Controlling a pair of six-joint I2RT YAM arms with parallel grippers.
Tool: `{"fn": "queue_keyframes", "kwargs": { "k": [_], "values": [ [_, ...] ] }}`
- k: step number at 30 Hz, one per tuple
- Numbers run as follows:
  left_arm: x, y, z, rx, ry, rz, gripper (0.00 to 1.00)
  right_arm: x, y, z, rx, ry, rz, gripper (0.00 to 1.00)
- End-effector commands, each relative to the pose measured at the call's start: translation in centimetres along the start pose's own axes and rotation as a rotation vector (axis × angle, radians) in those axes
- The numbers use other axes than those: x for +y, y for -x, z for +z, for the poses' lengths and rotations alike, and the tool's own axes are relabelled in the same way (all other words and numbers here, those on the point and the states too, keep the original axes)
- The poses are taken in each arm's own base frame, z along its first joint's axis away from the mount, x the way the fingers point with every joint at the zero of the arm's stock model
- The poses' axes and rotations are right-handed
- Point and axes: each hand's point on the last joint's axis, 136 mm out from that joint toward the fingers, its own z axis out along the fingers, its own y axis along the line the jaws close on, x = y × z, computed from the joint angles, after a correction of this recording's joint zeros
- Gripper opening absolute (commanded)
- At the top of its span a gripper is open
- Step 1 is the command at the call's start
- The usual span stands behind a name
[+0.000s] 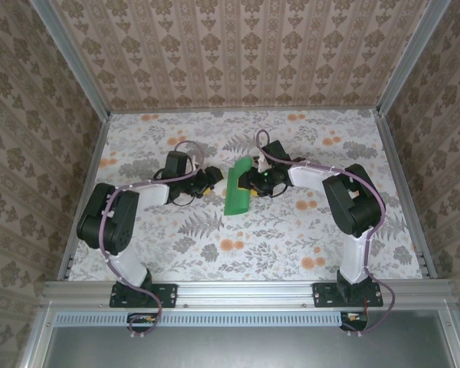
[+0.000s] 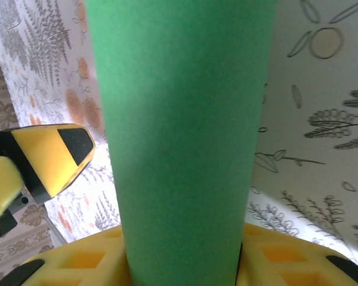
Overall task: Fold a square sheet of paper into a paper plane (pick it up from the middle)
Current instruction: First fold in half a square sheet of paper at the center of the table.
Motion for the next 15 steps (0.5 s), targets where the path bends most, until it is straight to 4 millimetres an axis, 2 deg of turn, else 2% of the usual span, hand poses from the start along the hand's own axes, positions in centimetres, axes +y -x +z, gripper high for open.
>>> {"fn": "queue_keyframes", "kwargs": {
  "k": [1,6,10,15],
  "values": [
    [-3.0,0.5,0.8,0.028,-0.09,0.043,0.64,-1.6,-0.4,0.2,0.01,-0.044,0.002,0.44],
    [-2.9,-0.1,1.9,0.082,-0.094,0.055,0.63,-1.3,-0.8,0.4,0.047,-0.008,-0.032,0.48],
    [-2.8,0.2,2.0,0.115,-0.091,0.09,0.76,-1.0,-1.2,0.5,0.082,0.048,-0.046,0.55],
    [-2.4,1.4,1.6,0.128,-0.142,0.08,0.8,-0.7,-1.0,0.3,0.089,0.088,-0.053,0.59]
  ]
}}
